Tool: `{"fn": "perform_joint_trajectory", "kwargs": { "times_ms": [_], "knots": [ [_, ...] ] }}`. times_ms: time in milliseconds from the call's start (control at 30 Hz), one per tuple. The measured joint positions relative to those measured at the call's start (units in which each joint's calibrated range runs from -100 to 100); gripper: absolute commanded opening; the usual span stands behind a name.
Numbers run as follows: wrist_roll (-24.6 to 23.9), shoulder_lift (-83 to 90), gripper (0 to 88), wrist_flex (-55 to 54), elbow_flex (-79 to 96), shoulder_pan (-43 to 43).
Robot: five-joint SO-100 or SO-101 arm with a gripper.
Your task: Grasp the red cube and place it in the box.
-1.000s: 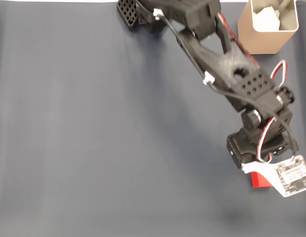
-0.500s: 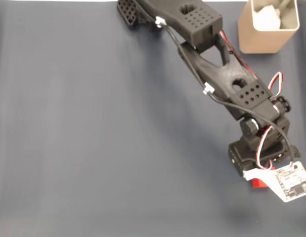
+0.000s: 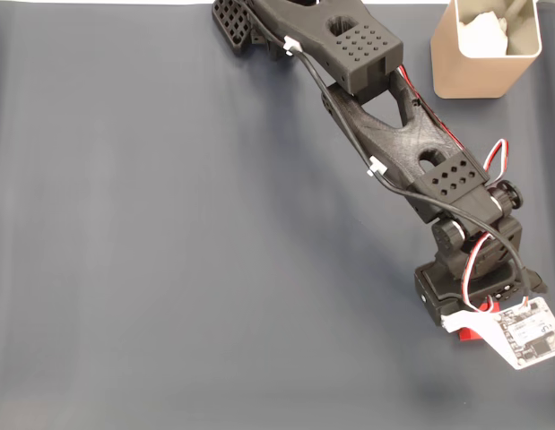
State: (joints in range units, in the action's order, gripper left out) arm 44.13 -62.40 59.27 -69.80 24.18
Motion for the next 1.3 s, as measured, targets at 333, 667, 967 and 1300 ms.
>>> {"fn": "perform_joint_trajectory", "kwargs": {
  "times_ms": [333,667,967,1300],
  "knots": [
    [0.0,0.0,45.8,-0.9,0.0,1.7],
    [0.0,0.0,45.4,-0.9,0.0,3.5],
    [0.1,0.0,34.7,-0.9,0.0,3.3],
    [1.1,0.0,24.4,-0.9,0.1,2.7]
  ]
}}
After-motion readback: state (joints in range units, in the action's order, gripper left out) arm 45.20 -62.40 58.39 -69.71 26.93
